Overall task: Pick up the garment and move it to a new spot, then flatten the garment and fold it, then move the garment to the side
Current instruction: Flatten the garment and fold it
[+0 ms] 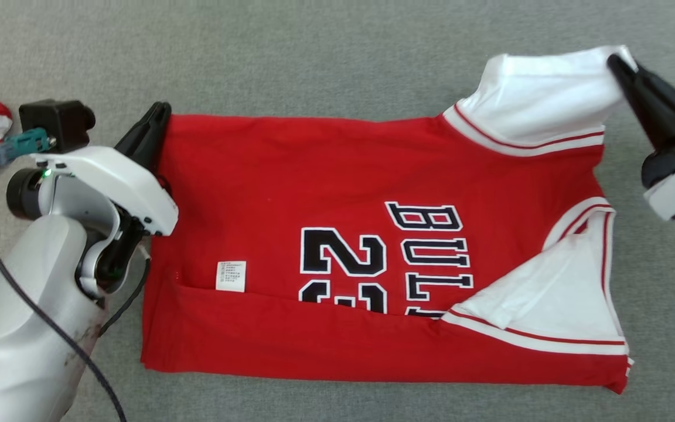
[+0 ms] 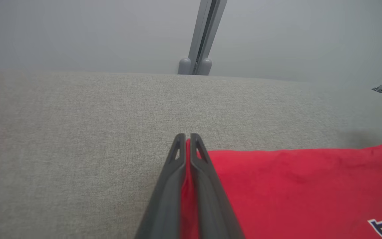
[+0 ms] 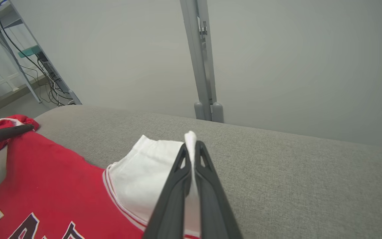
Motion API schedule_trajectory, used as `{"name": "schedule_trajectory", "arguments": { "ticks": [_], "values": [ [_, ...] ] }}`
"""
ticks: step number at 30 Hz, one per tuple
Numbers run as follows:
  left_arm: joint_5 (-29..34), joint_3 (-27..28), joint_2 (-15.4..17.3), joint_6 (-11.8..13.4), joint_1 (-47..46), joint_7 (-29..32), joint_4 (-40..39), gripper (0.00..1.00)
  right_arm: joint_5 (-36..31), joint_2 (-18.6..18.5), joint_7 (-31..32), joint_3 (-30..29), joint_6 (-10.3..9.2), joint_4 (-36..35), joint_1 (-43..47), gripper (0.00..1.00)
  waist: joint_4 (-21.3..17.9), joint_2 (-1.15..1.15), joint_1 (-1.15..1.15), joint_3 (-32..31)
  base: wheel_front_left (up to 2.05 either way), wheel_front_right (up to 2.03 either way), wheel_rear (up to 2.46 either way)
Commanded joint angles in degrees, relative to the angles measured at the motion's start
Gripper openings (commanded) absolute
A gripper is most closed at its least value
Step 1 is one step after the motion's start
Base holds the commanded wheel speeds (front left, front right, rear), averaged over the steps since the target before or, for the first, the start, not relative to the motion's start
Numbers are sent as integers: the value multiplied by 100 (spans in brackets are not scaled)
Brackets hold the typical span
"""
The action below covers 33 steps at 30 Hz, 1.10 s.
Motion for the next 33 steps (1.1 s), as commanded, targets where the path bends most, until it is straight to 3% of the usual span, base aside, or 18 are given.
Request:
{"name": "schedule_trajectory", "arguments": {
  "ticks": [1, 16, 33],
  "values": [
    [-32, 41, 113, 67, 153, 29, -179, 0, -50, -55, -67, 8, -2, -103, 130, 0, -118, 0, 0, -125, 0, 0, 0],
    [-266, 347, 704, 822, 1770, 134, -2294, 0, -118, -435, -68, -336, -2, -1436, 1614, 0, -168, 0, 0, -387, 0, 0, 0],
    [-1081, 796, 667, 1039, 3224, -39, -2475, 0, -271, 240, 236, -1421, -2, -1766, 4080, 0, -343, 0, 0, -552, 0, 0, 0]
  ]
}}
